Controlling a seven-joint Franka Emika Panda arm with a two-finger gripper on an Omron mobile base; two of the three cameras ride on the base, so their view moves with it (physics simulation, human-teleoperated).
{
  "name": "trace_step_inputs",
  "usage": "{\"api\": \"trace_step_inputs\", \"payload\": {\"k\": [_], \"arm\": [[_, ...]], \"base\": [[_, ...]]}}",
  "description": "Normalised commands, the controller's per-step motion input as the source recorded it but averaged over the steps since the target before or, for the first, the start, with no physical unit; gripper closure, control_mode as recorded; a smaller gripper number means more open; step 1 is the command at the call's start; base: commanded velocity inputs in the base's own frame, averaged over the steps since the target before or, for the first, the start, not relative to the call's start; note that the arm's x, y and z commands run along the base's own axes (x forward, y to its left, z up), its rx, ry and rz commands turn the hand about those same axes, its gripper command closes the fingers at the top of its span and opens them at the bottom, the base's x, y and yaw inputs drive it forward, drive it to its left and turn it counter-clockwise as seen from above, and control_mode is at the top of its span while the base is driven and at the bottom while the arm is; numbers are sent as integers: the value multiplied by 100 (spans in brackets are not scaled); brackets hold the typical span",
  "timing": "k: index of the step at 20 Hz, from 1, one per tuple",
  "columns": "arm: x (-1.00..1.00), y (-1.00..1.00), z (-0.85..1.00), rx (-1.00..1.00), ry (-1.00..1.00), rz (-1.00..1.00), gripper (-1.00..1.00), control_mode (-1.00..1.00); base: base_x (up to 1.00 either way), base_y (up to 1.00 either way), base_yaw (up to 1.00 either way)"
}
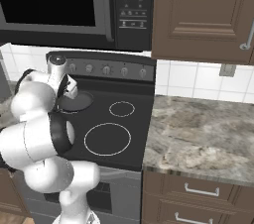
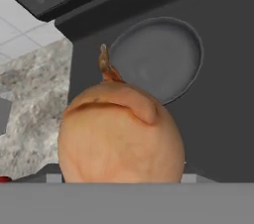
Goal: Put the tomato and onion in the pan. Then turn on the rear left burner and set the heat to medium.
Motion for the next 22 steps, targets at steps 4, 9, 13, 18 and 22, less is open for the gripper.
{"api": "trace_step_inputs", "payload": {"k": [4,9,13,18,22], "arm": [[91,-5,-51,0,22,13,100,-100],[89,0,-50,0,27,8,100,-100],[93,8,-41,-3,28,3,100,-100],[77,20,-34,-8,22,2,100,-100],[49,41,-39,-14,12,0,100,-100]], "base": [[0,0,0],[0,0,0],[0,0,0],[0,0,0],[0,0,0]]}}
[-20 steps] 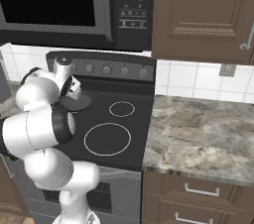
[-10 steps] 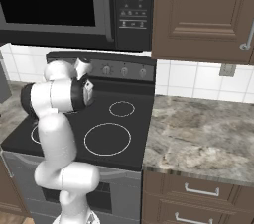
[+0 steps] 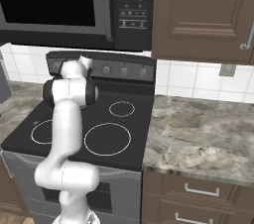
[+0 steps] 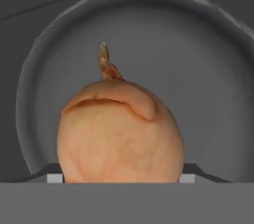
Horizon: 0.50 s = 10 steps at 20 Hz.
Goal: Put the tomato and onion in the pan. Then turn on the rear left burner and set the heat to medium.
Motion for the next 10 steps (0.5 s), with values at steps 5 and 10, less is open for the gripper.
{"api": "trace_step_inputs", "payload": {"k": [5,10], "arm": [[39,31,-44,-13,5,0,100,-100],[29,1,-54,-3,2,0,100,-100]], "base": [[0,0,0],[0,0,0]]}}
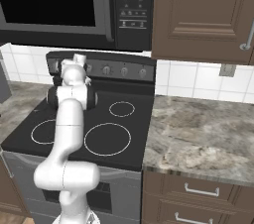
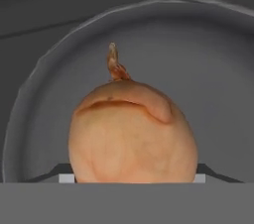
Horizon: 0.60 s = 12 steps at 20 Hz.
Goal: Put the tomato and onion in the pan. Then turn on the rear left burner and set the heat to medium.
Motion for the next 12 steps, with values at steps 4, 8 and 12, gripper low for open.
{"api": "trace_step_inputs", "payload": {"k": [4,8,12], "arm": [[8,0,-27,0,0,0,-100,-100],[-17,0,-1,0,-8,0,-100,-100],[-30,0,0,0,-17,0,-100,-100]], "base": [[0,0,0],[0,0,0],[0,0,0]]}}
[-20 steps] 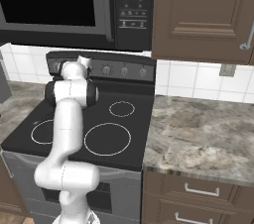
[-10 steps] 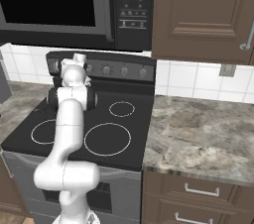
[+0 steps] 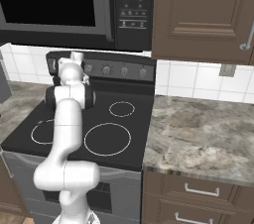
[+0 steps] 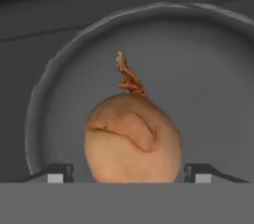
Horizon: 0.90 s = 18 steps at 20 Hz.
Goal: Put the tomato and onion in the pan. Then turn on the rear left burner and set the heat to medium.
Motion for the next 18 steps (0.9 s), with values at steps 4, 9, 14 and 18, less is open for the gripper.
{"api": "trace_step_inputs", "payload": {"k": [4,9,14,18], "arm": [[-34,1,7,0,-21,0,-100,-100],[-50,0,17,0,-30,0,-100,-100],[-75,0,3,0,-48,0,-100,-100],[-65,0,0,0,-55,0,-100,-100]], "base": [[0,0,0],[0,0,0],[0,0,0],[0,0,0]]}}
